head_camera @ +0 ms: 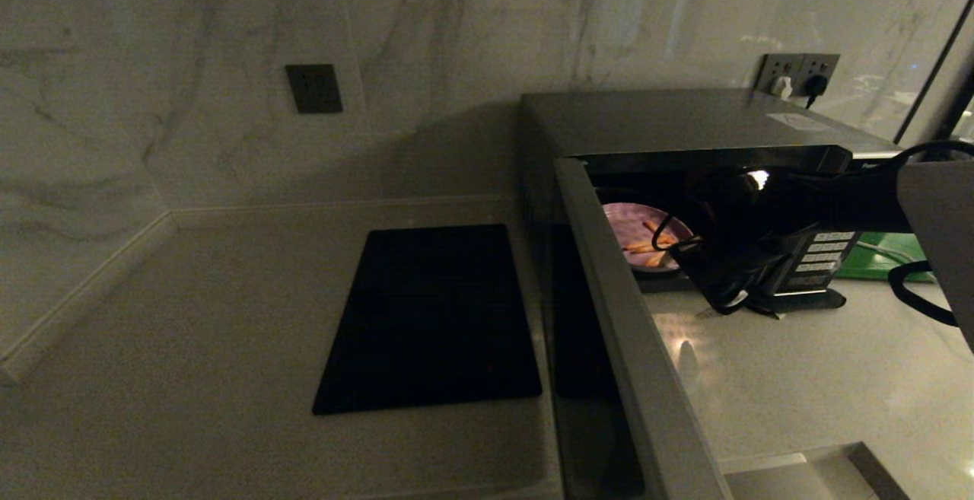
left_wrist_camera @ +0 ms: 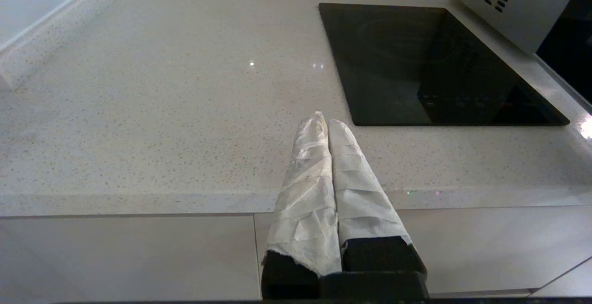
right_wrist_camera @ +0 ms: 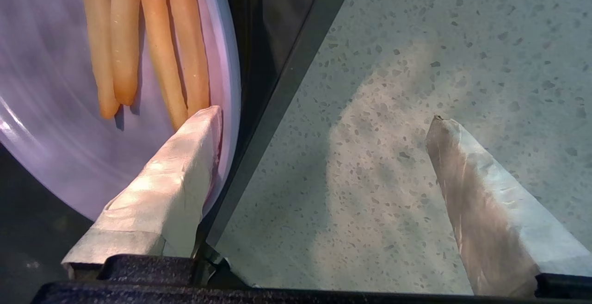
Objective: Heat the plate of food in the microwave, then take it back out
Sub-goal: Take the plate out of the microwave
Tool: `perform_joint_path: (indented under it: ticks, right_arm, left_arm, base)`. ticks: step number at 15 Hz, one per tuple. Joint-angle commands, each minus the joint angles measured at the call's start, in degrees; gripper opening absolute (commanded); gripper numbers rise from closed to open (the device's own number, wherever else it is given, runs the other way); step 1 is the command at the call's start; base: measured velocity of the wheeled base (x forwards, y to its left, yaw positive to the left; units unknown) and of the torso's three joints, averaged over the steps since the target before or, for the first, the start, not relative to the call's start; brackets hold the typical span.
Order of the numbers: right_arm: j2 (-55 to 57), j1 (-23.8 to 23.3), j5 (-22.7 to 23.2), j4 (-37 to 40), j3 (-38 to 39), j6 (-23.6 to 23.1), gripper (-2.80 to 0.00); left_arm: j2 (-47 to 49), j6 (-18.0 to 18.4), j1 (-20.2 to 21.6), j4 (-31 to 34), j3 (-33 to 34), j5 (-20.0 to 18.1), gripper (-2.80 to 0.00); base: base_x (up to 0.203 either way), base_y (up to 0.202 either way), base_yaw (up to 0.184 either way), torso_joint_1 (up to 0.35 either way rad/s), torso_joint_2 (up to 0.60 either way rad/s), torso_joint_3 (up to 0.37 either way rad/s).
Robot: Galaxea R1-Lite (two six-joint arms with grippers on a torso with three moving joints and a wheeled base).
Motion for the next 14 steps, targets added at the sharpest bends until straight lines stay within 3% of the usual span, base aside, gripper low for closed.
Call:
perform_joint_path:
  ticks: [1,10,11,12,14]
  right_arm:
    - [-0.19,-0.02,-0.04,0.08,-0.08,0.36,0.0]
    - [0.51,0.07,0.06,-0.19,-0.6,0.1,0.0]
    - [0.51,0.07,-0.02,-0.19,-0.6,0.1,-2.38]
    - [0.51,0.06,-0.02,-0.19,-0.77,0.1,-2.8]
    - [0.33,0.07,-0.03,-0.19,-0.86,0.1,-2.8]
  left_arm:
    - [0.09,-0.04,0.04,-0.02,0.0,0.04,-2.8]
    - [0.09,-0.04,0.04,-0.02,0.0,0.04,-2.8]
    - [0.09,-0.04,0.04,-0.02,0.0,0.04,-2.8]
    - [0.09,-0.04,0.04,-0.02,0.0,0.04,-2.8]
    - [0.09,-0.04,0.04,-0.02,0.0,0.04,-2.8]
  base:
    - [0.0,0.0,0.0,0.0,0.0,0.0]
    - [0.0,0.0,0.0,0.0,0.0,0.0]
    - [0.0,0.0,0.0,0.0,0.0,0.0]
    - [0.0,0.0,0.0,0.0,0.0,0.0]
    - [0.0,0.0,0.0,0.0,0.0,0.0]
